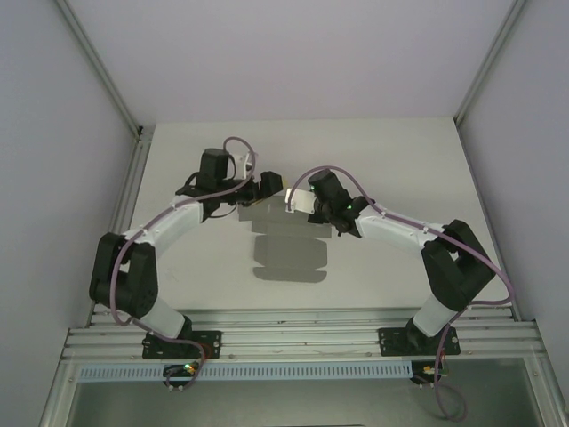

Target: Assemble paper box

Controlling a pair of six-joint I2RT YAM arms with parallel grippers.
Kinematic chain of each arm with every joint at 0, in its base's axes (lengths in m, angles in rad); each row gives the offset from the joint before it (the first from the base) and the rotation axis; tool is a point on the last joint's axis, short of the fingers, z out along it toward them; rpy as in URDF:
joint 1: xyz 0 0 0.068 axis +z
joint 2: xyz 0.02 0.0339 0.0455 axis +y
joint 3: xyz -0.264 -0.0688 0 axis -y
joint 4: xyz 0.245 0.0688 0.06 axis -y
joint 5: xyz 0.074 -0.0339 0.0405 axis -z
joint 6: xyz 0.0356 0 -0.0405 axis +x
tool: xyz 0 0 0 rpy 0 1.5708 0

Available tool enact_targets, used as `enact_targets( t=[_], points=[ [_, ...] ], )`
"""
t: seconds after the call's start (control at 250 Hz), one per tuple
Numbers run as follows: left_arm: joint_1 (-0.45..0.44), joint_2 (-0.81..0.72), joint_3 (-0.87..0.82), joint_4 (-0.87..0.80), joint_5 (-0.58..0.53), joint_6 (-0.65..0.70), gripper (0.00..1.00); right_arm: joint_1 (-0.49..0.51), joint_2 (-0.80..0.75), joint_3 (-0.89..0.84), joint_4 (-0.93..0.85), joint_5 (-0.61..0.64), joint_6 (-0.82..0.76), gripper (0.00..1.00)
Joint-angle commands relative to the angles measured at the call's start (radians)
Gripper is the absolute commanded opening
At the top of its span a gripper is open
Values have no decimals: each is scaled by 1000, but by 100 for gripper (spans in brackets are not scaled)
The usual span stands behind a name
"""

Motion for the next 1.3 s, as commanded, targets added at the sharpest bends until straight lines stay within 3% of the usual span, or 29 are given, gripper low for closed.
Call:
enact_targets(
  t=[0.0, 0.276, 0.559, 0.799, 0.966, 1.178, 1.294],
  points=[
    [-4, -81, -16, -42, -44, 29, 100, -1, -5, 36, -23, -2, 49, 0],
    [-5, -104, -20, -41, -26, 15, 100, -1, -16, 75, -65, -34, 84, 0],
    [-76, -48, -5, -19, -23, -7, 100, 4, -40, 85, -73, -64, 132, 0],
    [-98, 52, -17, 319, 69, -219, 99, 41, -52, 45, -19, -58, 130, 0],
    [-116, 73, -44, 406, 0, -270, 98, 45, -70, -5, 81, -99, 159, 0],
    [-112, 101, -158, 818, -52, -468, 92, 45, -106, -61, 151, -199, 202, 0],
    [-104, 134, -186, 953, -61, -541, 89, 45, -131, -87, 173, -216, 208, 0]
  ],
)
